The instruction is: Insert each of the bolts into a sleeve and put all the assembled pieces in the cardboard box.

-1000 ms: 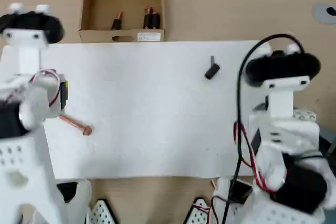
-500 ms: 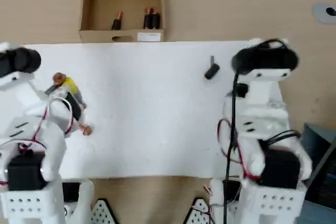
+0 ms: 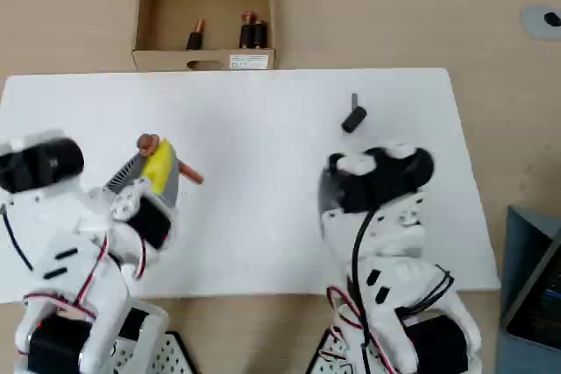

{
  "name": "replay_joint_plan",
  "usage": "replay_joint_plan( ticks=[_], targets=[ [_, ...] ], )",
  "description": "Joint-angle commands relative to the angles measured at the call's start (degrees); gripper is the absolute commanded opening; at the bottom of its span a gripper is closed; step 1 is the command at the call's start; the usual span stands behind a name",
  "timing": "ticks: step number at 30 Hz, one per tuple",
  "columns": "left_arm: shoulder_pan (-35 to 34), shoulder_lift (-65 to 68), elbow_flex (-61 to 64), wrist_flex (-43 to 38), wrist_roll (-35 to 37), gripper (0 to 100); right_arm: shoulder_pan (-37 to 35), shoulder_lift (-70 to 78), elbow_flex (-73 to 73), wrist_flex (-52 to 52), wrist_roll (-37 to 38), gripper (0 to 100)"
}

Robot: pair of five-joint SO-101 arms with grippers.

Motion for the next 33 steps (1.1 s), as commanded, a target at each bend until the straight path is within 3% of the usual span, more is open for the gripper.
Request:
replay_joint_plan(
  ticks=[1, 10, 14, 20, 33],
  targets=[
    [3.78, -4.53, 0.79, -2.64, 0.26, 0, -5.49, -1.89, 0.48, -1.76, -0.44, 0.9],
    [8.97, -9.45, -0.35, -3.43, 0.26, 0, -20.26, -5.05, 1.01, -1.49, -0.26, 0.9],
    [10.2, -9.45, -2.02, -3.52, 0.26, 0, -25.01, -6.02, 2.15, -1.67, 3.34, 0.9],
    [13.54, -9.45, -2.11, -3.43, 0.26, 0, -28.88, -5.76, 2.51, -1.76, 8.09, 0.9],
    [15.03, -8.92, -5.45, -1.76, 3.87, 0, -30.37, -5.93, 6.46, -3.52, 8.62, 0.9]
  ],
)
